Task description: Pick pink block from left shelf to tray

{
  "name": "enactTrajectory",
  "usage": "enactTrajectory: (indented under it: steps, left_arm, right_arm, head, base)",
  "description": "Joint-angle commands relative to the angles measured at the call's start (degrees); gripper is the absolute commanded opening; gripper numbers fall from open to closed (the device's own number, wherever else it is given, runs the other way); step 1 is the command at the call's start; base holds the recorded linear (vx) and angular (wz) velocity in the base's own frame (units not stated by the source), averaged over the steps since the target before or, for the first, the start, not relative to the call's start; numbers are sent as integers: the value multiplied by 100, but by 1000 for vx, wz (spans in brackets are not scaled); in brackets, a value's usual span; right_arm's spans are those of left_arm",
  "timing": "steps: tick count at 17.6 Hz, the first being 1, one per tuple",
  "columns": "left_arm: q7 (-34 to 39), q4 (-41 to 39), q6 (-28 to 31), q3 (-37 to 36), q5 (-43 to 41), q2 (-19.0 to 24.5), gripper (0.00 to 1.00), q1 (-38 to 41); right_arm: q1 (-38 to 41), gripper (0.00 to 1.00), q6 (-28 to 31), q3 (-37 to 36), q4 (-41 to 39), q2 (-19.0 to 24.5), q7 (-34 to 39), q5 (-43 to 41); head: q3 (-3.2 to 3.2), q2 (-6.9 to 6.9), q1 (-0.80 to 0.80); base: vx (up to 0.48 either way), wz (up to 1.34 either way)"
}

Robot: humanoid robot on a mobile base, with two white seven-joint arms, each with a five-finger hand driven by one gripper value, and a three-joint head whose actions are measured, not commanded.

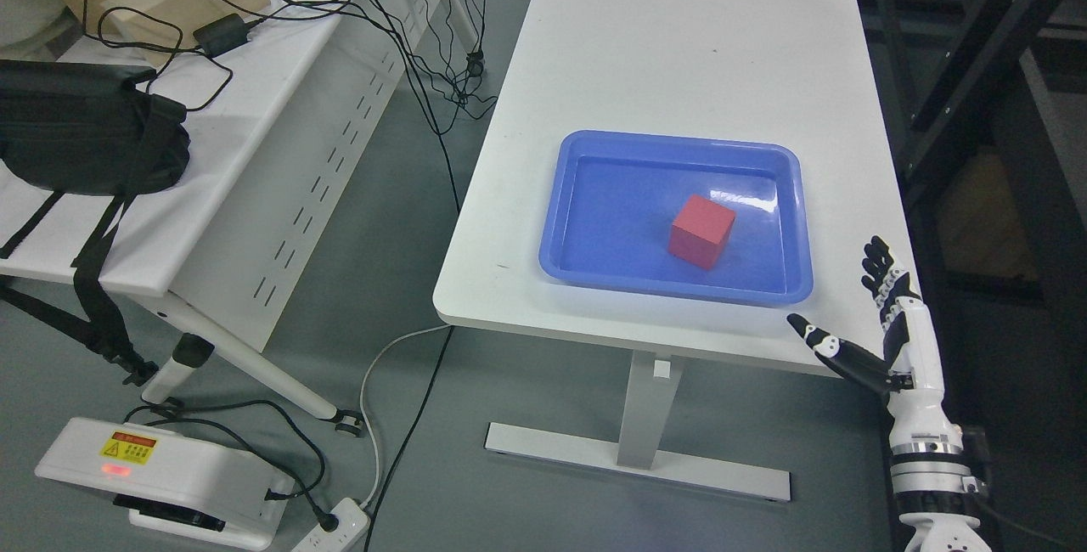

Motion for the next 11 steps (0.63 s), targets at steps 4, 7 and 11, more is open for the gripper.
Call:
enactTrajectory:
  steps: [4,7,11]
  left_arm:
    - [3,0,3,0,-9,100,100,-70]
    - [3,0,3,0,-9,100,100,-61]
    - [3,0,3,0,-9,100,100,-61]
  right_arm:
    - [12,100,4,30,-4,-100,4,-2]
    - [30,100,4,39,-4,-100,4,7]
    - [30,100,4,39,-4,-100,4,7]
  head:
    - [0,0,0]
    - [0,0,0]
    - [0,0,0]
  base:
    - [-67,34]
    - [-144,-18]
    - [-270,75]
